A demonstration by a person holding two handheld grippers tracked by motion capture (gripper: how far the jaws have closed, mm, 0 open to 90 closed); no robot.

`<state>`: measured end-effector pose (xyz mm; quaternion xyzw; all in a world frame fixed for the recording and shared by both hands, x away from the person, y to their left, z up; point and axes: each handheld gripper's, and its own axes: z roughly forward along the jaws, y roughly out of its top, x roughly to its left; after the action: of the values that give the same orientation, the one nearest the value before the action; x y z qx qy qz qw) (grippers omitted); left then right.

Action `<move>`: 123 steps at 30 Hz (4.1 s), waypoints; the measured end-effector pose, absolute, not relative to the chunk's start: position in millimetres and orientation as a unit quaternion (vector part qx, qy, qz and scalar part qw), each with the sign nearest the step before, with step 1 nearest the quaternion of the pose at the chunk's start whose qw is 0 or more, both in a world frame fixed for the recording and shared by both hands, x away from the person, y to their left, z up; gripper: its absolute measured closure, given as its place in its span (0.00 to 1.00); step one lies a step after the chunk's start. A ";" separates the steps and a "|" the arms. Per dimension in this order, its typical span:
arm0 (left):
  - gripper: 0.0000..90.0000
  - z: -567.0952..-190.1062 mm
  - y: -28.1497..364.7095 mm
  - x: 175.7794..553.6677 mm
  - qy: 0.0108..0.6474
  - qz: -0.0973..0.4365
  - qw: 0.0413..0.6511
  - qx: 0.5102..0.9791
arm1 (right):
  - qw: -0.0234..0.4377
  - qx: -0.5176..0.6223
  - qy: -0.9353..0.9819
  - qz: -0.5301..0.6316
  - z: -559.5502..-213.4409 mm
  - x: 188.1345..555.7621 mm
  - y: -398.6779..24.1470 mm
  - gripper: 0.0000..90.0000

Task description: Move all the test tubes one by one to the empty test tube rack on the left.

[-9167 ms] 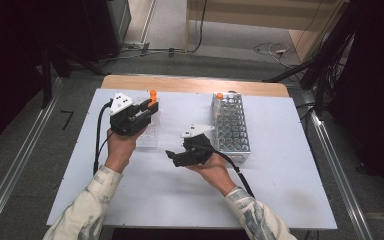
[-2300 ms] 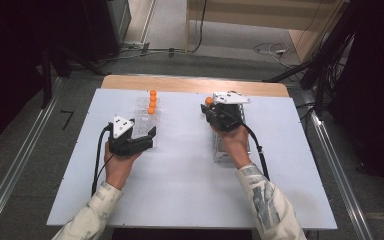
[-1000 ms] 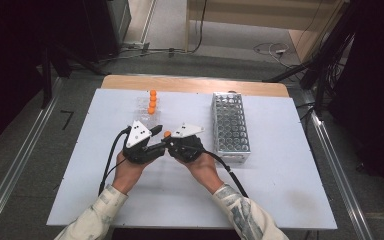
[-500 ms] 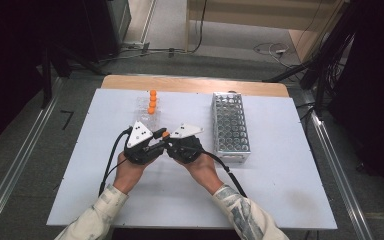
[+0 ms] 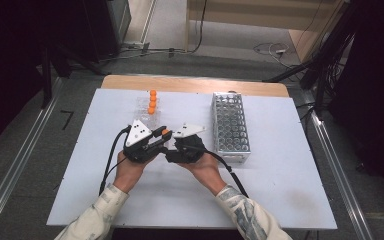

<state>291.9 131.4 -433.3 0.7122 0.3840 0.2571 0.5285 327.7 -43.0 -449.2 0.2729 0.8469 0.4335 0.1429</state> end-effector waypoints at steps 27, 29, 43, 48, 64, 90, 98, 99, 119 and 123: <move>0.78 -398.4 166.1 315.4 0.427 0.301 0.557 0.645 | 0.146 0.298 0.845 0.419 -453.5 326.1 -71.6 0.19; 0.78 -399.3 168.5 317.9 0.431 0.303 0.559 0.641 | 0.148 0.299 0.844 0.420 -452.8 326.5 -73.0 0.19; 0.78 -410.0 169.3 327.1 0.446 0.326 0.525 0.648 | 0.149 0.301 0.844 0.418 -454.0 325.9 -74.6 0.19; 0.78 -423.6 167.1 331.0 0.464 0.314 0.496 0.663 | 0.151 0.298 0.845 0.419 -453.7 325.4 -74.8 0.19; 0.78 -430.5 154.2 333.8 0.477 0.331 0.468 0.667 | 0.149 0.296 0.845 0.419 -454.8 323.6 -73.3 0.20; 0.33 -443.7 174.4 305.8 0.514 0.288 0.462 0.663 | 0.155 0.299 0.832 0.440 -440.4 314.7 -91.4 0.20; 0.25 -452.4 179.1 285.4 0.518 0.295 0.453 0.663 | 0.160 0.304 0.829 0.442 -437.3 309.2 -108.3 0.20; 0.25 -452.8 180.3 283.0 0.518 0.297 0.453 0.662 | 0.161 0.305 0.828 0.443 -437.1 308.5 -111.1 0.20; 0.21 -455.8 197.1 249.6 0.525 0.311 0.460 0.644 | 0.191 0.352 0.798 0.451 -432.5 299.7 -178.2 0.20; 0.21 -457.6 198.9 248.5 0.529 0.310 0.457 0.645 | 0.194 0.357 0.797 0.448 -434.9 298.9 -186.0 0.19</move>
<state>248.5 198.9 -457.6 0.6445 0.5286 0.3101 0.4572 298.9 -186.0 -434.9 0.3571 0.7967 0.4475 0.1936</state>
